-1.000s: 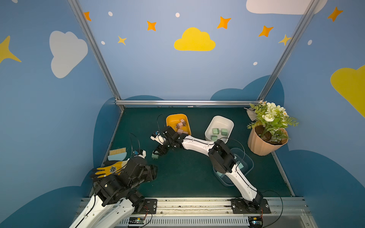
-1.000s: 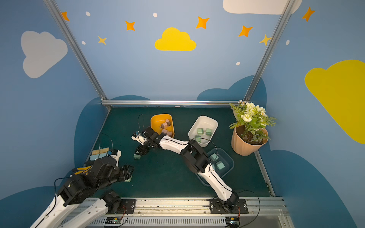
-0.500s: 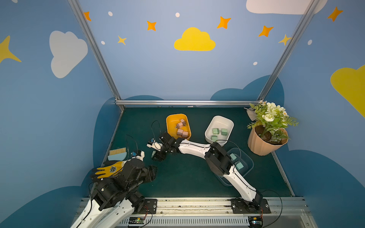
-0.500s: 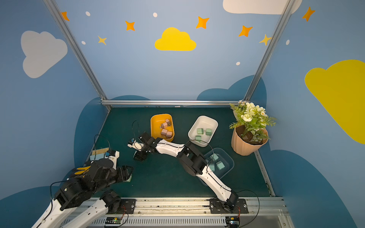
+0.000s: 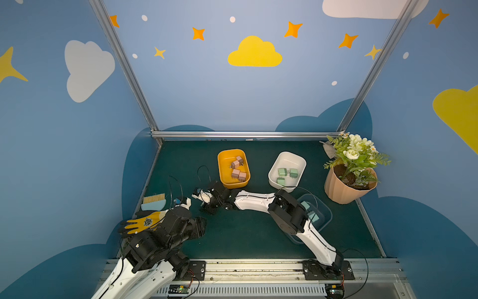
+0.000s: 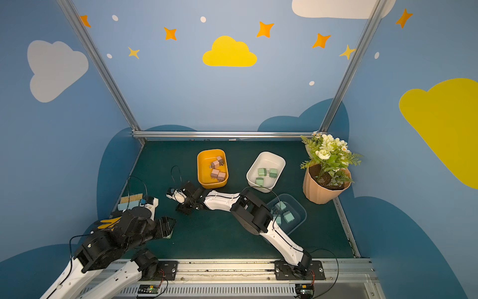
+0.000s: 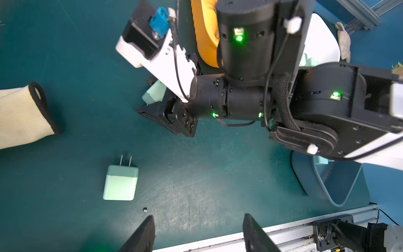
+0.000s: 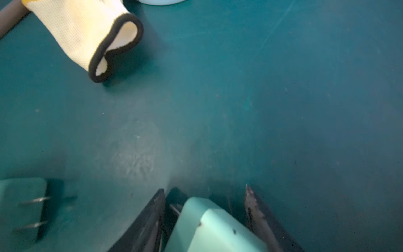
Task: Place the plugs by color into the storage box
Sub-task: Adjust the plug at the center of the board.
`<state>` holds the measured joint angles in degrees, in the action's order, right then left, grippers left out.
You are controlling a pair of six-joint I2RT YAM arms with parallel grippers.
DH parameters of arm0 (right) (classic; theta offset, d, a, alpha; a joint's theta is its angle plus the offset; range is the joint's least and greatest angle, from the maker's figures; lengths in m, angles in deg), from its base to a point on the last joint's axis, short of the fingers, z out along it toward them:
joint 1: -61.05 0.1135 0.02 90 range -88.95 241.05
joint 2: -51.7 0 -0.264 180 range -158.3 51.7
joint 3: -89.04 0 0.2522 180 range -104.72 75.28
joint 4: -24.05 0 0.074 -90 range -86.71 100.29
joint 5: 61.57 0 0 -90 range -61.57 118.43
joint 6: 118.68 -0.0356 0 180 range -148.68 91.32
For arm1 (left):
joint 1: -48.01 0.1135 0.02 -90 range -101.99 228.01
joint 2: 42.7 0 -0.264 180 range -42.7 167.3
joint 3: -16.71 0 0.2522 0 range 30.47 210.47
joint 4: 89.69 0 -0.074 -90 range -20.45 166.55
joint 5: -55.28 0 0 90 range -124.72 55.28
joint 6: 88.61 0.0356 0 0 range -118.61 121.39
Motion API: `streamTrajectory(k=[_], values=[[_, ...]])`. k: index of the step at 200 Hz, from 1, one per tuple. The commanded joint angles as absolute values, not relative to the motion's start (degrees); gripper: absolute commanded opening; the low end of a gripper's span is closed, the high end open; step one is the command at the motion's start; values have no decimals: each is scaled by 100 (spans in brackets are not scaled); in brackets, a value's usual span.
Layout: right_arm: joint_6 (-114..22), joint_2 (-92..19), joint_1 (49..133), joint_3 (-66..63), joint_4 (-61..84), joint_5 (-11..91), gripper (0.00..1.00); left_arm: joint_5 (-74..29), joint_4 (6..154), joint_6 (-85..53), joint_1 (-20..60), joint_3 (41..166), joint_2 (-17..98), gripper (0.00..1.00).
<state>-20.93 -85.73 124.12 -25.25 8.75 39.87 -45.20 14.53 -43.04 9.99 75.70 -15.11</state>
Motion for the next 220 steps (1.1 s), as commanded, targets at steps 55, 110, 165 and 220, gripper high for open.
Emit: streamTrajectory(k=[55,110,165,220], values=[[-2929,-7572,12271,-1463,1285,4346,53,-4135,2006,-3933,973,7378,-1161,65],[-3156,-6890,12153,-452,1874,4265,46,-4036,2400,-4089,965,7171,-948,65],[-3043,-7100,12149,-551,1852,4315,57,-4206,2357,-4146,971,7216,-1024,65],[-2596,-7369,12183,-727,1569,4147,71,-4114,2242,-4340,970,7075,-1289,65]])
